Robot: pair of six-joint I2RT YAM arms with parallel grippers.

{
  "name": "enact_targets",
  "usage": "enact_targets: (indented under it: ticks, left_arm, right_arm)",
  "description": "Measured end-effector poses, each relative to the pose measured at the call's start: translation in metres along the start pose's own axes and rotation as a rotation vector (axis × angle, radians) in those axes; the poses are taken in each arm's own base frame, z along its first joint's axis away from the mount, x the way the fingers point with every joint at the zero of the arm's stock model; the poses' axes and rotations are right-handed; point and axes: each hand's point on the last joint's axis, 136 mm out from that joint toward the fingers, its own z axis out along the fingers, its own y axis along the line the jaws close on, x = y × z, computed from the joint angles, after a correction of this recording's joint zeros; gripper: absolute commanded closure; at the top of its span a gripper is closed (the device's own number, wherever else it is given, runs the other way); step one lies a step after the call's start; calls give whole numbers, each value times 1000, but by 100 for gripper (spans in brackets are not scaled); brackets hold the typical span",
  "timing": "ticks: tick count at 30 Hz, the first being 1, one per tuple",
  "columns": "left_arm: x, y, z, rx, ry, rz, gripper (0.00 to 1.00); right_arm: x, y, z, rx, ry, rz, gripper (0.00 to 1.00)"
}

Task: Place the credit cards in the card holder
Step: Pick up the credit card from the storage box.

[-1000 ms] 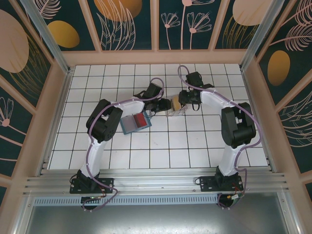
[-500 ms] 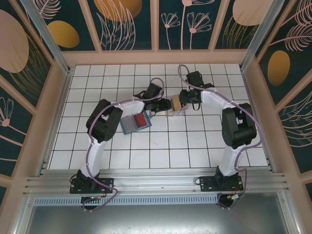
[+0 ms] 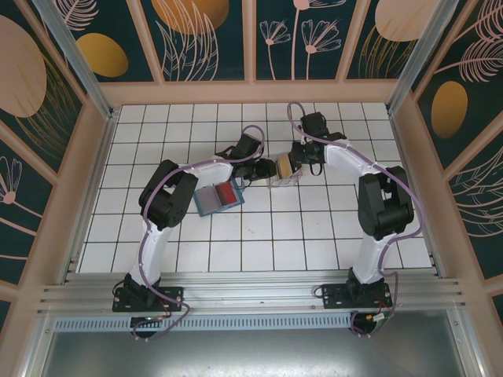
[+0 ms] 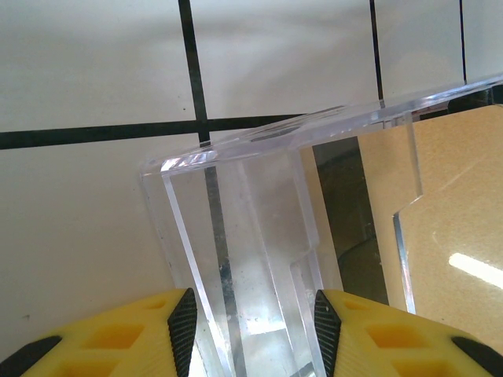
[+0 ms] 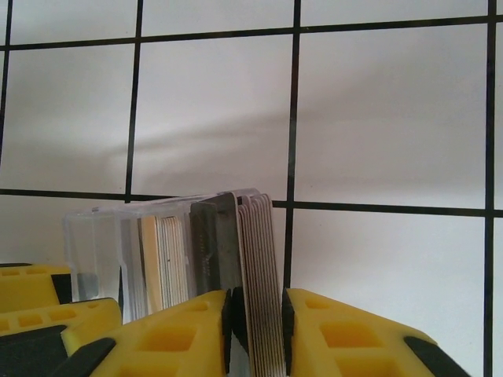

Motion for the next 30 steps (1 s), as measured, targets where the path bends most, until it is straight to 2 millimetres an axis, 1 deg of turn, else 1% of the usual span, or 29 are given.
enact_targets:
  ticks: [8,14,21,26,30]
  left_arm:
    - [0,-1,0,2,-2,-1,54]
    - [0,-1,0,4,-3,-2,54]
    - [0,-1,0,4,-4,-1,54]
    - [4,1,-6,-12,9,-7,53]
    - [5,1,-19,-40,13,-12,51]
  right_arm:
    - [0,3,-1,-12,-1,-2,90]
    - [-5,7,-11,-31,-16,-2,96]
    - [-13,11,-27,-57,-45,0,97]
    - [-17,18,-36,-113,-52,20,97]
    - [-25,33,-57,-202,-80,44,97]
